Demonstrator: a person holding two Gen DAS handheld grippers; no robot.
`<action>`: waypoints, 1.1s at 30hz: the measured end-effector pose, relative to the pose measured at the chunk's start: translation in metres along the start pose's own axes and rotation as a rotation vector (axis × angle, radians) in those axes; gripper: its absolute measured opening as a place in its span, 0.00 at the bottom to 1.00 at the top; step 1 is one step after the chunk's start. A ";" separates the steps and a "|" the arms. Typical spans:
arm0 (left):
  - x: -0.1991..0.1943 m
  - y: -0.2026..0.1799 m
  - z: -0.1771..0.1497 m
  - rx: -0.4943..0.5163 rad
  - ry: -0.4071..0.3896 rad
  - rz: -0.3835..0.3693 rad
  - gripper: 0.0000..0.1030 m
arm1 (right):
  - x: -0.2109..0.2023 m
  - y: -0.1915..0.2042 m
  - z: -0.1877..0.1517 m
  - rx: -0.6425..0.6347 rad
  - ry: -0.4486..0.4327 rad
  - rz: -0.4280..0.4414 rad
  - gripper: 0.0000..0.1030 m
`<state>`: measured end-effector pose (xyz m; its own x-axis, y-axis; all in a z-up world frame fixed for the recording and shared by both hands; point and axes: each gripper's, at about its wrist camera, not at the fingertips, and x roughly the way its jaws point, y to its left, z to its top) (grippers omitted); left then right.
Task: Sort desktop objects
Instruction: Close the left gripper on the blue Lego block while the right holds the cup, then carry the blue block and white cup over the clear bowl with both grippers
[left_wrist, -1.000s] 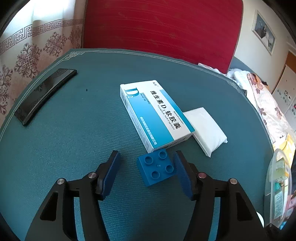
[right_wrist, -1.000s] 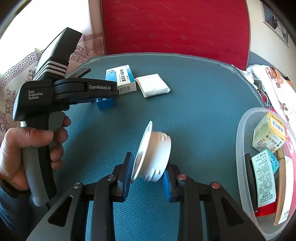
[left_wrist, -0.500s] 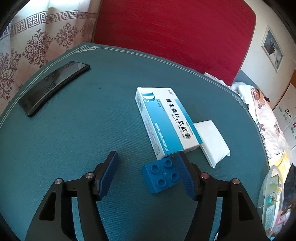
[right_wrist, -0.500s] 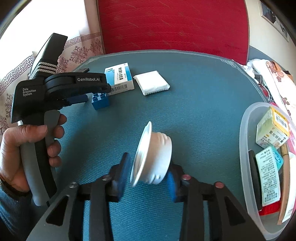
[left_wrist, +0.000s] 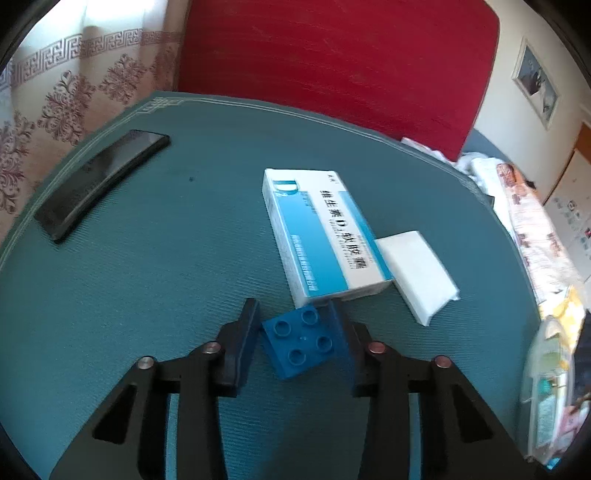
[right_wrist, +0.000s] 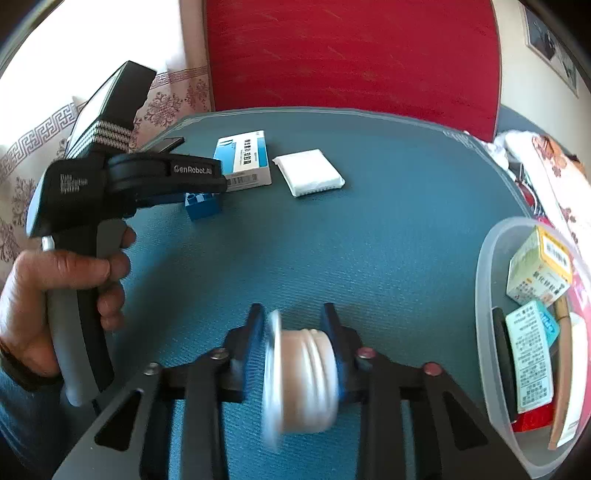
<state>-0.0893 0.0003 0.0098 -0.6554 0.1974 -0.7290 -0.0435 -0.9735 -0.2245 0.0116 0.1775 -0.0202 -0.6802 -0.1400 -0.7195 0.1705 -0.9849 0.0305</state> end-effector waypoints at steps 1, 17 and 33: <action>0.000 0.000 0.001 0.005 -0.005 0.002 0.40 | -0.001 0.002 0.000 -0.007 -0.003 0.004 0.25; -0.036 -0.012 0.007 0.029 -0.098 -0.107 0.40 | -0.034 -0.005 0.006 0.030 -0.083 -0.010 0.24; -0.046 -0.051 -0.009 0.148 -0.108 -0.159 0.40 | -0.080 -0.053 0.004 0.151 -0.180 -0.123 0.24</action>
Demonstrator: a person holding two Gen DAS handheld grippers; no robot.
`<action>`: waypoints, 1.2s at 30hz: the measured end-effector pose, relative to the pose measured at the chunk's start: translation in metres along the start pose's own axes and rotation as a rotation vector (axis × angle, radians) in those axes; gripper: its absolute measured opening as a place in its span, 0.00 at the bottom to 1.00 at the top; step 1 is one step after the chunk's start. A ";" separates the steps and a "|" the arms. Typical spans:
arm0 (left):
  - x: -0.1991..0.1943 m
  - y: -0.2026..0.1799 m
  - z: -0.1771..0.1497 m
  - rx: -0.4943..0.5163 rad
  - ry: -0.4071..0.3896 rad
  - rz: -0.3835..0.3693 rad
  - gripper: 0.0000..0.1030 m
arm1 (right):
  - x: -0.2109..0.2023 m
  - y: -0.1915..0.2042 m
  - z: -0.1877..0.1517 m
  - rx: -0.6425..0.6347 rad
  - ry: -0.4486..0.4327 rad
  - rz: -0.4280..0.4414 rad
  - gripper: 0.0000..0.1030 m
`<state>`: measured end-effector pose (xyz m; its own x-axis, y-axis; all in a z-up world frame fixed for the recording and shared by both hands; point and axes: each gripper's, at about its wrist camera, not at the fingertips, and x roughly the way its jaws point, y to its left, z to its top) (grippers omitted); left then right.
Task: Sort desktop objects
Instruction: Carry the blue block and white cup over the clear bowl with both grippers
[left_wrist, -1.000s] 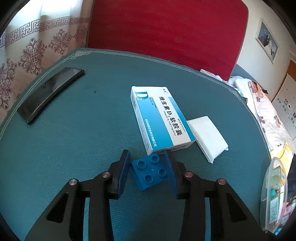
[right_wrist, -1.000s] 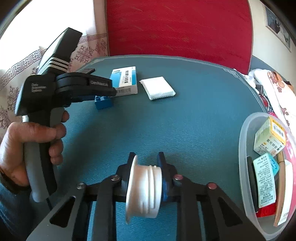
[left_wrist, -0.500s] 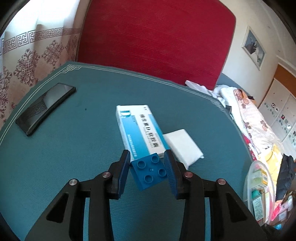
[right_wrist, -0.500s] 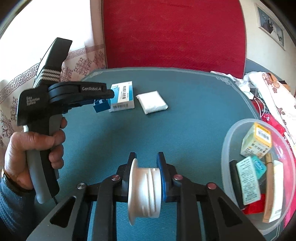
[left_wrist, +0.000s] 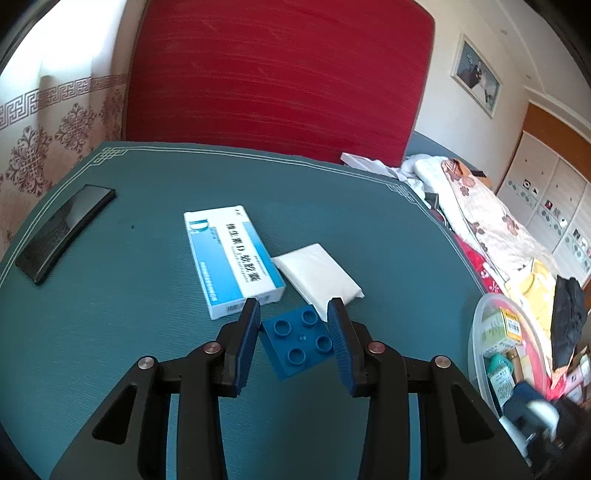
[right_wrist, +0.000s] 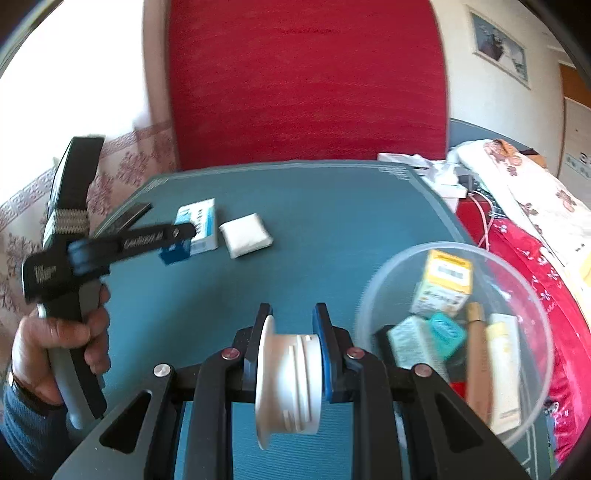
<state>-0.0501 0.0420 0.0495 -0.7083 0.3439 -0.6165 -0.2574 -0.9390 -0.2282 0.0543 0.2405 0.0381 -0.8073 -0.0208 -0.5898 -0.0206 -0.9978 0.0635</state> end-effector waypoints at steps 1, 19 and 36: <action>0.000 -0.002 -0.001 0.005 0.002 -0.003 0.40 | -0.004 -0.006 0.001 0.013 -0.010 -0.012 0.24; -0.012 -0.042 -0.029 0.076 0.035 -0.056 0.40 | -0.003 -0.099 0.006 0.213 -0.007 -0.127 0.26; -0.027 -0.115 -0.041 0.201 0.063 -0.154 0.40 | -0.024 -0.147 -0.008 0.264 -0.047 -0.122 0.44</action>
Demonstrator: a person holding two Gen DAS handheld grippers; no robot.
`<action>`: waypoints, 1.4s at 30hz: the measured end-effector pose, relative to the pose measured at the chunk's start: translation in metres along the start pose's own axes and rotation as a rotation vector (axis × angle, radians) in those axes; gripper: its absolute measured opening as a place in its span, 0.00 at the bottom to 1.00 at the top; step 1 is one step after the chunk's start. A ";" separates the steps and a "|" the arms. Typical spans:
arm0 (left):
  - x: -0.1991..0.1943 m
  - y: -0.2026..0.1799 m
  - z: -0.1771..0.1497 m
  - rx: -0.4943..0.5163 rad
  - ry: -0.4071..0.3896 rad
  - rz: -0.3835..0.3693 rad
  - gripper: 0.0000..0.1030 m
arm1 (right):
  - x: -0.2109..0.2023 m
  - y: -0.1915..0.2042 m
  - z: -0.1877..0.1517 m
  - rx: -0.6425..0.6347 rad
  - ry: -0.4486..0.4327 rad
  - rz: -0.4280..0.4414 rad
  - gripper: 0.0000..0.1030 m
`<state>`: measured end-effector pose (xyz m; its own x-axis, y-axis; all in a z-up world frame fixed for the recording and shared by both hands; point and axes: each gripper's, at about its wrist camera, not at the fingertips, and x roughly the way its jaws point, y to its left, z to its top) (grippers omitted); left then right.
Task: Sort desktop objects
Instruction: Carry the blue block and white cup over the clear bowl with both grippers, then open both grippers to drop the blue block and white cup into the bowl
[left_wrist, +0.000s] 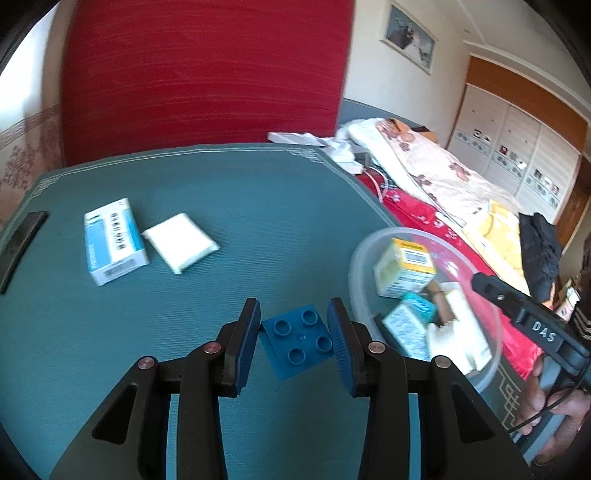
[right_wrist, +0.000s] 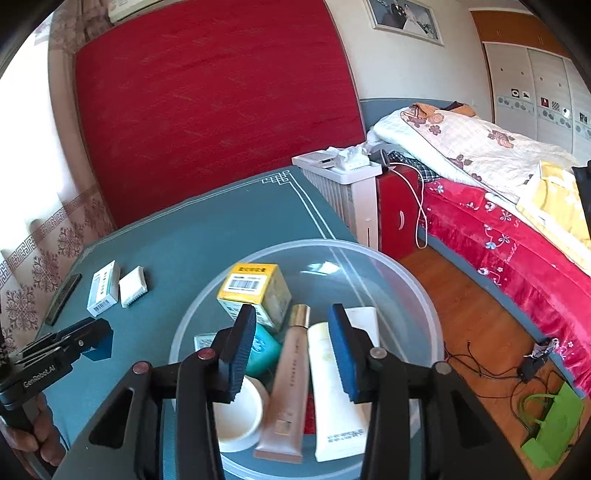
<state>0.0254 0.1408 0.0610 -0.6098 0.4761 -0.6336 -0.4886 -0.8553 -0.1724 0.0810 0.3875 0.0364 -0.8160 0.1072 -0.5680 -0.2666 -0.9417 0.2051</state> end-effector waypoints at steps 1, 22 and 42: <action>0.002 -0.004 0.001 0.004 0.005 -0.009 0.40 | -0.001 -0.002 0.000 0.001 -0.001 0.000 0.44; 0.047 -0.100 0.028 0.133 0.085 -0.199 0.68 | -0.018 -0.044 0.015 0.099 -0.054 -0.012 0.59; 0.035 -0.040 0.018 0.052 0.048 -0.048 0.68 | -0.019 -0.025 0.010 0.067 -0.055 0.023 0.70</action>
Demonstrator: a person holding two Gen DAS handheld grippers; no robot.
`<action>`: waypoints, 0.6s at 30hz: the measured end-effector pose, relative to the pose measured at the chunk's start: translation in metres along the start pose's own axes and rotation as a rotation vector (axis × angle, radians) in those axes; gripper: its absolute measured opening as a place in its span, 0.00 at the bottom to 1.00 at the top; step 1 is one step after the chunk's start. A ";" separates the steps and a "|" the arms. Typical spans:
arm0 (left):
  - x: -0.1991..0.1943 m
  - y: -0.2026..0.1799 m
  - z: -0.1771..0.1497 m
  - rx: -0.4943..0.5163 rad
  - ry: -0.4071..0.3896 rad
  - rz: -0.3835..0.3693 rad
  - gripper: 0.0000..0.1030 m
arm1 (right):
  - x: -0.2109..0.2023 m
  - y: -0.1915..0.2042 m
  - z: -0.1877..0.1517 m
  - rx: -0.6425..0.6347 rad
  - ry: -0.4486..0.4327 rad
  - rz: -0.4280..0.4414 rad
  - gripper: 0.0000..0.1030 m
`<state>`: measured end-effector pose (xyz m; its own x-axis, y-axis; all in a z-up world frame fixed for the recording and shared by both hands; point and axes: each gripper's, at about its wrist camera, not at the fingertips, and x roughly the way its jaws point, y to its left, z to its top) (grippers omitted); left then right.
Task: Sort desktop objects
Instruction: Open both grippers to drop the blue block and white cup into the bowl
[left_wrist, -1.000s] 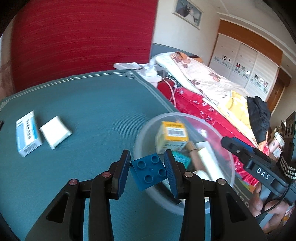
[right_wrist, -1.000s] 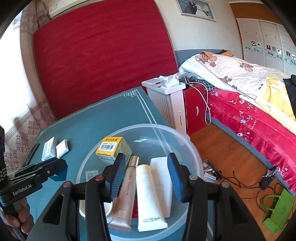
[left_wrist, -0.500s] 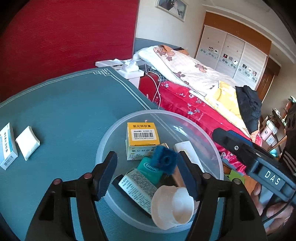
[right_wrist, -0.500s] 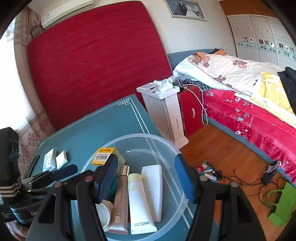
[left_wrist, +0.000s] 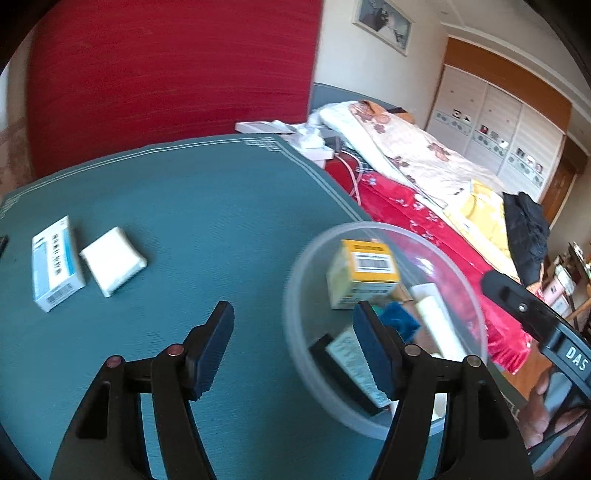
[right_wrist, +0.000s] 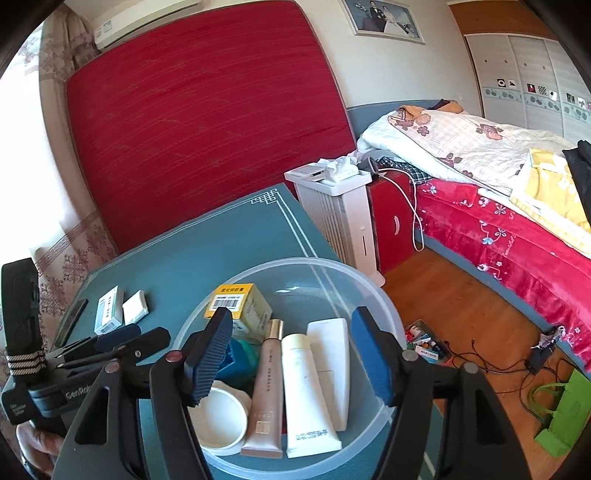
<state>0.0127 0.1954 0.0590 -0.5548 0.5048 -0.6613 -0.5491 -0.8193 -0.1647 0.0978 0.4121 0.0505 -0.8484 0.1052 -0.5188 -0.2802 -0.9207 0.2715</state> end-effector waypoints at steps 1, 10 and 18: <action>-0.001 0.004 0.000 -0.008 0.000 0.007 0.68 | 0.000 0.003 -0.001 -0.005 -0.001 0.001 0.70; -0.009 0.053 0.001 -0.088 -0.020 0.081 0.68 | -0.002 0.038 -0.006 -0.070 -0.024 0.031 0.73; -0.020 0.097 0.001 -0.134 -0.055 0.196 0.68 | 0.008 0.081 -0.015 -0.135 -0.008 0.089 0.76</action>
<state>-0.0295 0.1059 0.0570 -0.6777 0.3438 -0.6500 -0.3419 -0.9299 -0.1354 0.0750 0.3327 0.0566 -0.8709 0.0231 -0.4909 -0.1410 -0.9686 0.2046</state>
